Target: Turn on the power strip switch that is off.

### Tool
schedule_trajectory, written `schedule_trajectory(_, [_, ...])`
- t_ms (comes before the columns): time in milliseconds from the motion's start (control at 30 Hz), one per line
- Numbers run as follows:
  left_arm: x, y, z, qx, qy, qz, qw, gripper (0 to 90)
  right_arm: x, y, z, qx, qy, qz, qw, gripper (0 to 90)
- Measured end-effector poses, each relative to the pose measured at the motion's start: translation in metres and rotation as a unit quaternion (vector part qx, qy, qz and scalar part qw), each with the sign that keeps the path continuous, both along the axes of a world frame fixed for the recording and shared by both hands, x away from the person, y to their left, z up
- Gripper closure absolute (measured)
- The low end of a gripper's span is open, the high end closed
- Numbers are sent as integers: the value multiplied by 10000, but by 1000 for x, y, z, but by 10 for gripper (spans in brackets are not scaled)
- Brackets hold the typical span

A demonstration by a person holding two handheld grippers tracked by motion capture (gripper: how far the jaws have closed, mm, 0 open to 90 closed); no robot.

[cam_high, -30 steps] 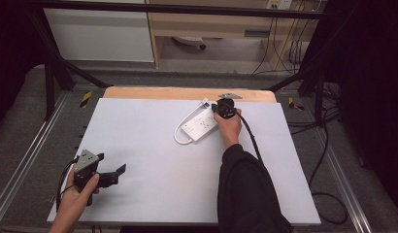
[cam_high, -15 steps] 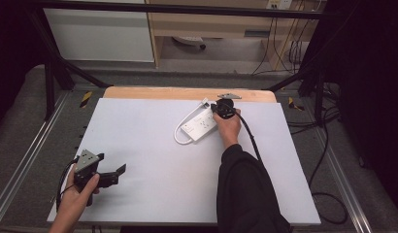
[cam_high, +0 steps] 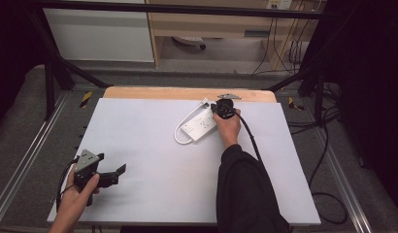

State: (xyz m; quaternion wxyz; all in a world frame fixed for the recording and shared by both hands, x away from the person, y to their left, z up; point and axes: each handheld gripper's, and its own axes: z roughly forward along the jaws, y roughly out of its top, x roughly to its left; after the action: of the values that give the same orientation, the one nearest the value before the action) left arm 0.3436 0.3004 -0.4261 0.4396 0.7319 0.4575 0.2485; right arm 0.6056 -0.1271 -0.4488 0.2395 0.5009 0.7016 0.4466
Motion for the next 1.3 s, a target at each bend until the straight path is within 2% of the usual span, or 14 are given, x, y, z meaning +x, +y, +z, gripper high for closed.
schedule_trajectory(700, [0, 0, 0, 14, 7, 4, 10000, 60, -1, 0, 0, -108, -51, -21, 9999, 900])
schedule_trajectory(833, [0, 0, 0, 18, 6, 2, 10000, 60, -2, 3, -1, -181, -36, 102, 9998, 900])
schedule_trajectory(1300, [0, 1, 0, 13, 5, 11, 10000, 60, -2, 1, 2, -231, -43, 34, 9997, 900])
